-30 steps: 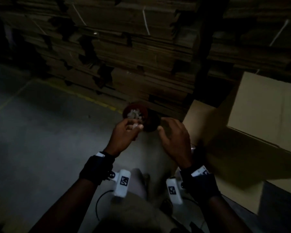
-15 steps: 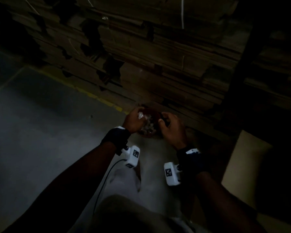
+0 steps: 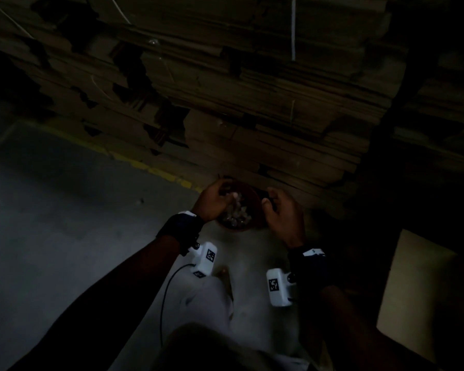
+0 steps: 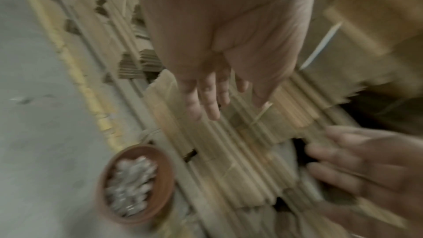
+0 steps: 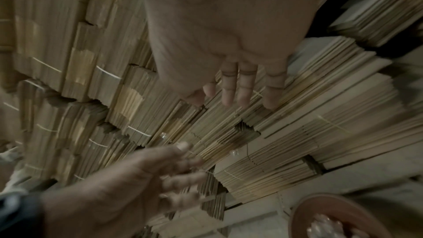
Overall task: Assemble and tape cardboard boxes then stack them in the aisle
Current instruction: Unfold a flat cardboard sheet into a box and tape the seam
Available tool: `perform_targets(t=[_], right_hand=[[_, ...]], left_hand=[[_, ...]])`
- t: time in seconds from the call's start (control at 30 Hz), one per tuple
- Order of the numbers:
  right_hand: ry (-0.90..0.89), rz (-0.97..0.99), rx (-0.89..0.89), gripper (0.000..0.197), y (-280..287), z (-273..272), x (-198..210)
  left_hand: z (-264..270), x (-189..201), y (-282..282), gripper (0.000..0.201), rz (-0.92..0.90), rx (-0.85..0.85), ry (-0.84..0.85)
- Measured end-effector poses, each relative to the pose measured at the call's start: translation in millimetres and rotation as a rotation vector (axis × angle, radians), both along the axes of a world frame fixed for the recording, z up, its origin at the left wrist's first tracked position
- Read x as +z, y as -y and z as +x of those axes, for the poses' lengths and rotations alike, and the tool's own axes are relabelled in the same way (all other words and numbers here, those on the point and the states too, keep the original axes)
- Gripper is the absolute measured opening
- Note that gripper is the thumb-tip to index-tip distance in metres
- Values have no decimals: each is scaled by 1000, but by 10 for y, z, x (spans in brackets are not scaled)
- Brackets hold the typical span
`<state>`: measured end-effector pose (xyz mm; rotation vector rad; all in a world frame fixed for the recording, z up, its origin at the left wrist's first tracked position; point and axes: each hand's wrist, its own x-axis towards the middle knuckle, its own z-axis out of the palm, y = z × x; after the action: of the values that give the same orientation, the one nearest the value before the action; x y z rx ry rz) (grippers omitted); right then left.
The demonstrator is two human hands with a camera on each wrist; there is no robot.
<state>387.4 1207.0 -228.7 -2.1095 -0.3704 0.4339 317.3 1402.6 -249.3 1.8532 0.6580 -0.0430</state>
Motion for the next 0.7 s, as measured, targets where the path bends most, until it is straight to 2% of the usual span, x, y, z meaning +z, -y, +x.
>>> perform_targets(t=[0.1, 0.27, 0.37, 0.5, 0.6, 0.7], right_hand=[[14, -12, -6, 45, 191, -74, 95], [140, 4, -23, 34, 852, -349, 415], [224, 10, -39, 35, 1441, -665, 731], [358, 132, -80, 37, 2327, -1160, 1214], [461, 194, -140, 40, 2979, -1490, 1560], [556, 158, -238, 41, 3672, -1703, 1824]], left_hand=[[-113, 127, 214, 36, 14, 72, 84], [-507, 601, 907, 22, -6, 111, 240], [-809, 991, 1538, 18, 19, 104, 341], [-1231, 1446, 2492, 20, 24, 119, 448], [-1451, 1591, 3170, 17, -34, 78, 469], [-1522, 1716, 3830, 17, -2, -37, 487]])
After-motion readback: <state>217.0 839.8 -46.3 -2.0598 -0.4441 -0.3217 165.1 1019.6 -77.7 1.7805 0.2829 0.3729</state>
